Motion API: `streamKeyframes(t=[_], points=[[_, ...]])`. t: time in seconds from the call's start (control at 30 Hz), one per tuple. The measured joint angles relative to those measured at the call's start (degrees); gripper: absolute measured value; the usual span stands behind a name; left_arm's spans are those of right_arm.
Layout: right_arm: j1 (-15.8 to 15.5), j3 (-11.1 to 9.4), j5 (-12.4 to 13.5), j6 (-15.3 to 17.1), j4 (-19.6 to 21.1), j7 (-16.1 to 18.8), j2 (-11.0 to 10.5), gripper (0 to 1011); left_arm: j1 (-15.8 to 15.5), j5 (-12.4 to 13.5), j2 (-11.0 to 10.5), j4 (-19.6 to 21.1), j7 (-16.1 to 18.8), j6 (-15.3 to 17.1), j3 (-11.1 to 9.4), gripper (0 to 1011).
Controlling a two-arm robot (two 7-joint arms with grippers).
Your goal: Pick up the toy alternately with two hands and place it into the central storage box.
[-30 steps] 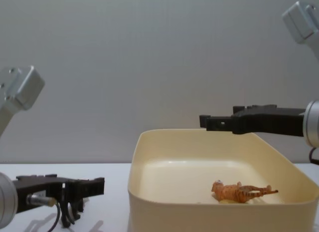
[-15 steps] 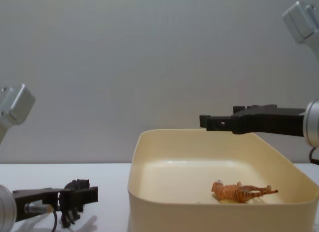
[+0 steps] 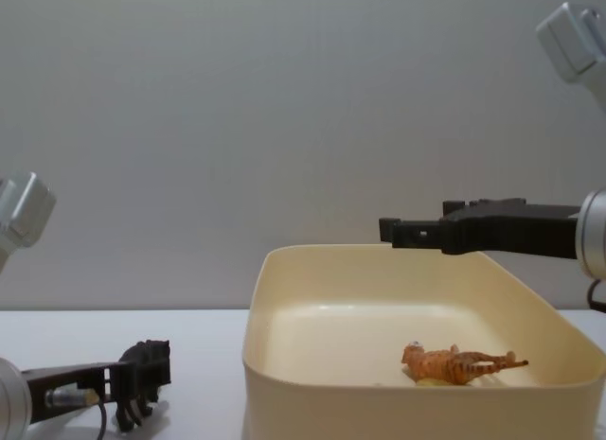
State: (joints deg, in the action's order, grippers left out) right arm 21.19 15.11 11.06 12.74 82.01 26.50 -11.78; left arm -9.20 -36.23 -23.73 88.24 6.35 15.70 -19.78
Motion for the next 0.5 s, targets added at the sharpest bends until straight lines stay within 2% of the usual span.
streamKeyframes(t=[0.1,0.17,0.3,0.33,0.4,0.47,0.5], points=[[0.0,0.0,0.0,0.0,0.0,0.0,0.0,1001,-0.1,-0.2,0.1,-0.3,0.0,-0.1,0.1,730],[0.0,0.0,0.0,0.0,0.0,0.0,0.0,1001,-0.2,-0.3,0.2,-0.6,0.0,-0.2,0.1,632],[0.0,0.0,0.0,0.0,0.0,0.0,0.0,1001,-0.3,-0.5,0.3,-0.9,-0.1,-0.3,0.1,547],[0.0,0.0,0.0,0.0,0.0,0.0,0.0,1001,-0.3,-0.5,0.3,-0.9,-0.1,-0.3,0.1,485],[0.0,0.0,0.0,0.0,0.0,0.0,0.0,1001,-0.4,-0.5,0.4,-1.0,-0.1,-0.4,0.2,445],[0.0,0.0,0.0,0.0,0.0,0.0,0.0,1001,-0.4,-0.5,0.4,-1.1,-0.1,-0.4,0.2,359],[0.0,0.0,0.0,0.0,0.0,0.0,0.0,1001,-0.4,-0.6,0.4,-1.1,-0.2,-0.4,0.2,359]])
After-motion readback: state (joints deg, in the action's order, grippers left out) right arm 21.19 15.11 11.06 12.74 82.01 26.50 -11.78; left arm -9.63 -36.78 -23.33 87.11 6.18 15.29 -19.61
